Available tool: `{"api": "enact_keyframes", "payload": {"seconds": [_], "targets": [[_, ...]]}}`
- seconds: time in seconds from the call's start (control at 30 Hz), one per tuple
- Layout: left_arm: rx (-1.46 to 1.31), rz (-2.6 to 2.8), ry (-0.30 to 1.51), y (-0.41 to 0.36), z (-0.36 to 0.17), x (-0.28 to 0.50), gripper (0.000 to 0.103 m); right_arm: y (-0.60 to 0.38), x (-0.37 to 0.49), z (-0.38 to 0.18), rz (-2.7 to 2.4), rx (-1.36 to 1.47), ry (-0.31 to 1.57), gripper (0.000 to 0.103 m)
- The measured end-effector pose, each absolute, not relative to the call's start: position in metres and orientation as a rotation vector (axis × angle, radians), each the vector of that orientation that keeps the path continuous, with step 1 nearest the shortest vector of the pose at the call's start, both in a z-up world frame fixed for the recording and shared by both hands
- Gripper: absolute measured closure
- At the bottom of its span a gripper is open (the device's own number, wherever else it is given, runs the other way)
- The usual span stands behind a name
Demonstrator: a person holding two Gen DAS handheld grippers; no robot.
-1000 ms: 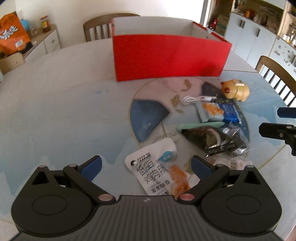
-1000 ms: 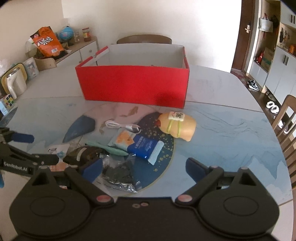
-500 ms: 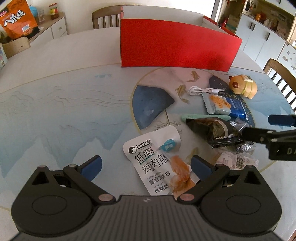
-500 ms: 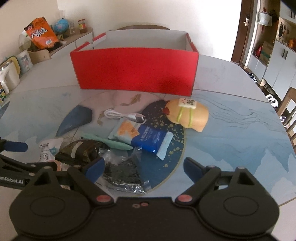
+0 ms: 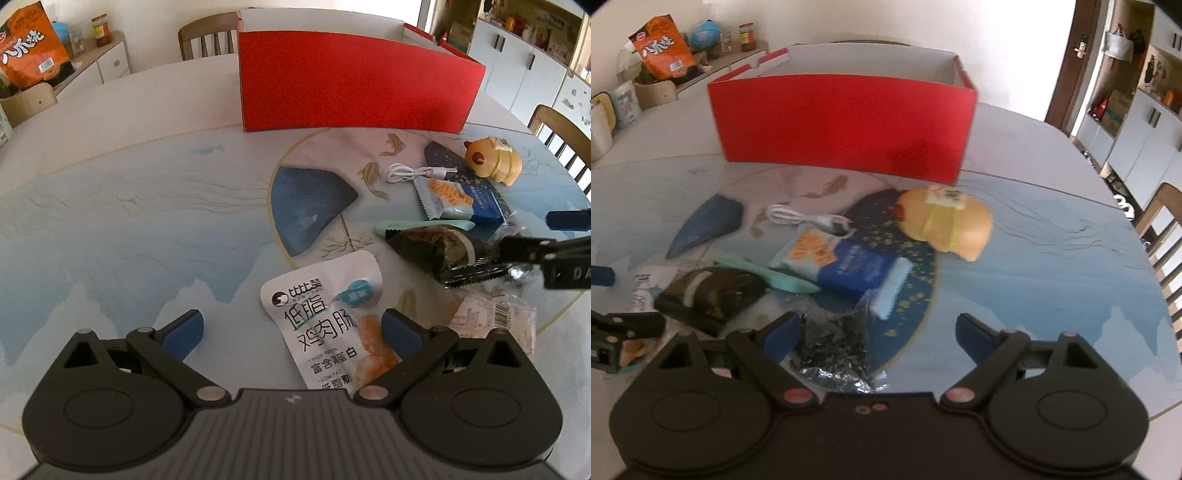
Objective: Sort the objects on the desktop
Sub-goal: 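Move left tool toward white chicken-sausage bag while right tool approaches dark plastic bag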
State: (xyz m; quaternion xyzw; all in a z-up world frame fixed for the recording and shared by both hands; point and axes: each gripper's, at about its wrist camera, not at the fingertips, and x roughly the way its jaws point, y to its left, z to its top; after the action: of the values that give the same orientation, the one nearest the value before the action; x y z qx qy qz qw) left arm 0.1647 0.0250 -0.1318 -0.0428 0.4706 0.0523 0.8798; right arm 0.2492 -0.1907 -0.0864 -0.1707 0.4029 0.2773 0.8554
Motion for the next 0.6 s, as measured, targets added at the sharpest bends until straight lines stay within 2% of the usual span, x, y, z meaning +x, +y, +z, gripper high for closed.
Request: {"api": "enact_keyframes", "payload": {"seconds": [0.2, 0.6], "targets": [[-0.087, 0.122, 0.985, 0.031, -0.131, 0.164, 0.000, -0.203, 0.255, -0.083, 0.554, -0.342, 0.842, 0.016], [-0.077, 0.134, 0.980, 0.020, -0.132, 0.155, 0.000, -0.197, 0.248, -0.091, 0.609, -0.363, 0.857, 0.014]]}}
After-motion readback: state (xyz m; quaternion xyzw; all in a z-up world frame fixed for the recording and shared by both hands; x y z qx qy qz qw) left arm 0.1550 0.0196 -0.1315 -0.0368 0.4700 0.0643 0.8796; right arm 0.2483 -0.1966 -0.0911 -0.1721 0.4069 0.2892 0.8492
